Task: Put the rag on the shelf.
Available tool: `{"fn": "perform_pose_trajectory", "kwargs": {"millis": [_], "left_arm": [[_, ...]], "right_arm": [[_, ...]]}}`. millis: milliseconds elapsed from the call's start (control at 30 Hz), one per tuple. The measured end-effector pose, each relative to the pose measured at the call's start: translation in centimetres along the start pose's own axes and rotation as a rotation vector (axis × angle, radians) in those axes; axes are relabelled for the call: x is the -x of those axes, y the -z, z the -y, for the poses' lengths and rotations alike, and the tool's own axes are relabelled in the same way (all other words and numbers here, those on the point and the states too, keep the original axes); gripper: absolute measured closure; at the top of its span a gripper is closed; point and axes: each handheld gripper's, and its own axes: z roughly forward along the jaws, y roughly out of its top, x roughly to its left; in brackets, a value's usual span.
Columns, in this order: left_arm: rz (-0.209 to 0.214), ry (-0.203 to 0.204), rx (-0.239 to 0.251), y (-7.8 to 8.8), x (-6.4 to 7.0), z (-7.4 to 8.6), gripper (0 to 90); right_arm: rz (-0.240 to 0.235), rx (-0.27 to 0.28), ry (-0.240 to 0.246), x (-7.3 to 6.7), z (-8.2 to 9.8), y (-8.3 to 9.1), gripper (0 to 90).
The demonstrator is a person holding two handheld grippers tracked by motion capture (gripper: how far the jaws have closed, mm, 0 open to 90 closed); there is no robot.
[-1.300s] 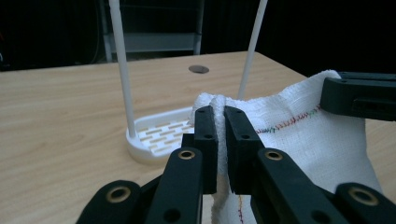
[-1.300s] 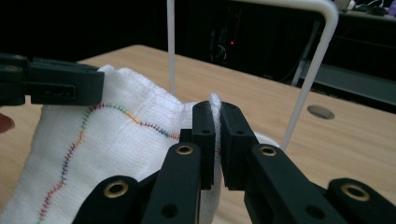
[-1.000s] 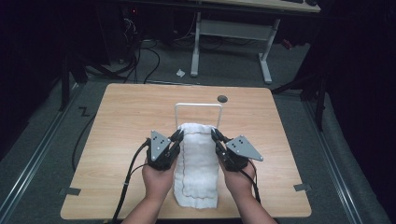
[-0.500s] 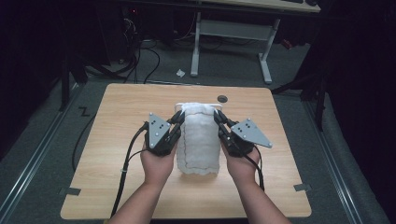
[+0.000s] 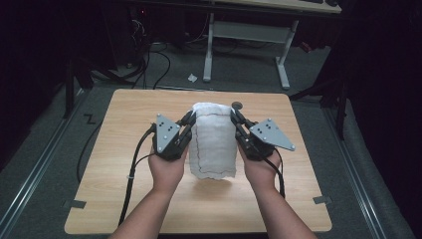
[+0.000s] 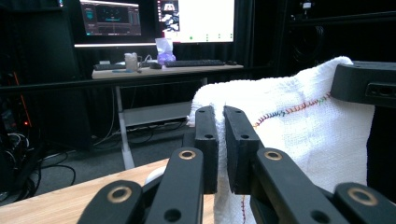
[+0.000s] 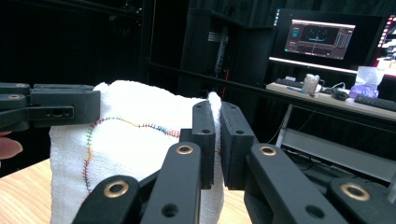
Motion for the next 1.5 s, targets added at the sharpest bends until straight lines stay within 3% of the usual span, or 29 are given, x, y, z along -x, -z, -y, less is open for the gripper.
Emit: {"fn": "perform_pose_trajectory", "kwargs": {"millis": [167,367,700,1067,1167,1267,1300,1367,1400,1500], "left_arm": [[0.014,0.007,0.002,-0.5,-0.1,-0.6,84.8],[0.006,-0.031,-0.003,-1.9,-0.2,-1.5,84.7],[-0.02,-0.067,-0.022,-5.4,-1.7,-3.2,84.7],[-0.041,-0.076,-0.019,-7.1,-3.3,-4.4,84.8],[-0.047,-0.105,-0.02,-7.4,-3.6,-5.2,84.8],[-0.045,-0.1,-0.018,-7.8,-3.9,-5.5,84.7],[-0.034,-0.053,-0.018,-8.4,-4.4,-5.6,84.7],[-0.037,-0.053,-0.022,-8.8,-4.6,-5.7,84.7],[-0.048,-0.073,-0.026,-9.3,-4.6,-5.8,84.7],[-0.06,-0.057,-0.045,-11.0,-5.4,-5.6,84.7]], "right_arm": [[0.001,0.001,-0.003,0.4,-0.5,-0.1,85.9],[0.011,0.001,-0.007,1.2,-1.1,-0.6,85.9],[0.037,-0.008,-0.017,3.4,-2.4,-3.6,85.9],[0.032,-0.003,-0.034,4.3,-3.8,-6.5,85.9],[0.027,-0.005,-0.049,4.6,-4.0,-7.2,85.9],[0.031,-0.011,-0.049,5.0,-4.1,-7.9,85.9],[0.034,-0.011,-0.054,5.1,-4.2,-8.2,85.9],[0.034,-0.01,-0.064,5.3,-4.2,-8.5,85.9],[0.044,-0.003,-0.076,5.6,-4.1,-9.3,85.8],[0.055,-0.02,-0.084,6.1,-3.7,-10.5,85.8]]}}
